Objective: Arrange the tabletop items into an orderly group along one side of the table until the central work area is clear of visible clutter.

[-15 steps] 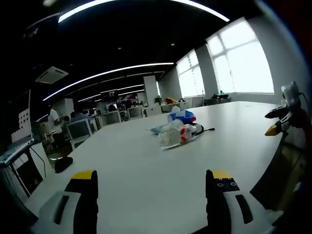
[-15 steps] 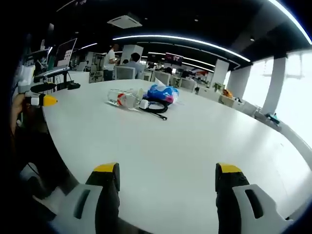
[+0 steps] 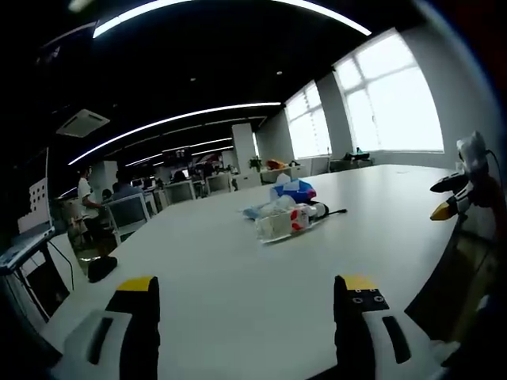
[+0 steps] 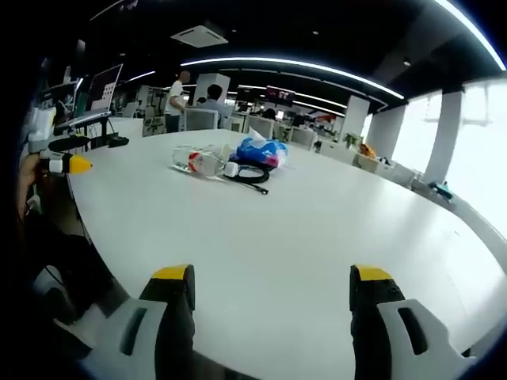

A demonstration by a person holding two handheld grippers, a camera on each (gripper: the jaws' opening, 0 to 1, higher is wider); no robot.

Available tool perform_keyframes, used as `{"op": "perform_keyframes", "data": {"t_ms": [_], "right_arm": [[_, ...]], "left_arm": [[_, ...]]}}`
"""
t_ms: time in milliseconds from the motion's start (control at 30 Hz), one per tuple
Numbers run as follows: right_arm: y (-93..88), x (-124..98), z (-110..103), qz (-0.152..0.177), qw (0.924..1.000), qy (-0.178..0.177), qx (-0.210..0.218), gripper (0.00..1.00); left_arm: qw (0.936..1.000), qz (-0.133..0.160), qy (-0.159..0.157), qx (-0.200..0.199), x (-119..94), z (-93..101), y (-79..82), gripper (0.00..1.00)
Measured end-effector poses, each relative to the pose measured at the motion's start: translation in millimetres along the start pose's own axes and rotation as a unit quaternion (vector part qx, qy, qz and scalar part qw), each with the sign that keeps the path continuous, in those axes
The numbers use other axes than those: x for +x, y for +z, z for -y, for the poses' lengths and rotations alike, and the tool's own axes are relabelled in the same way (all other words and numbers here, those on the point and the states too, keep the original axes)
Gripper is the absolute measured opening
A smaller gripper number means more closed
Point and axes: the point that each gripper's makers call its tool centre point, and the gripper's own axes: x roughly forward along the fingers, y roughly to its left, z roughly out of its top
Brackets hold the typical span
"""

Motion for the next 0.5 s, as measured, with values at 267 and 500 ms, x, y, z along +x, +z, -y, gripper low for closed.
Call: {"op": "perform_keyframes", "data": {"t_ms": [267,500], "right_arm": [[-0.8,-0.1,-2.0,-0.003,1.0000,0.002,-0.007,0.77],[5.3,-0.5,-3.8,0.011,0.9999,0.005,-0.011,0.77]], "left_arm": [[1.0000,0.004,0.002,-0.007,-1.0,-1.4,1.8,0.90],[1.0000,-0.001,0.004,-0.003,-0.8,-2.2,-1.1,0.90]]}}
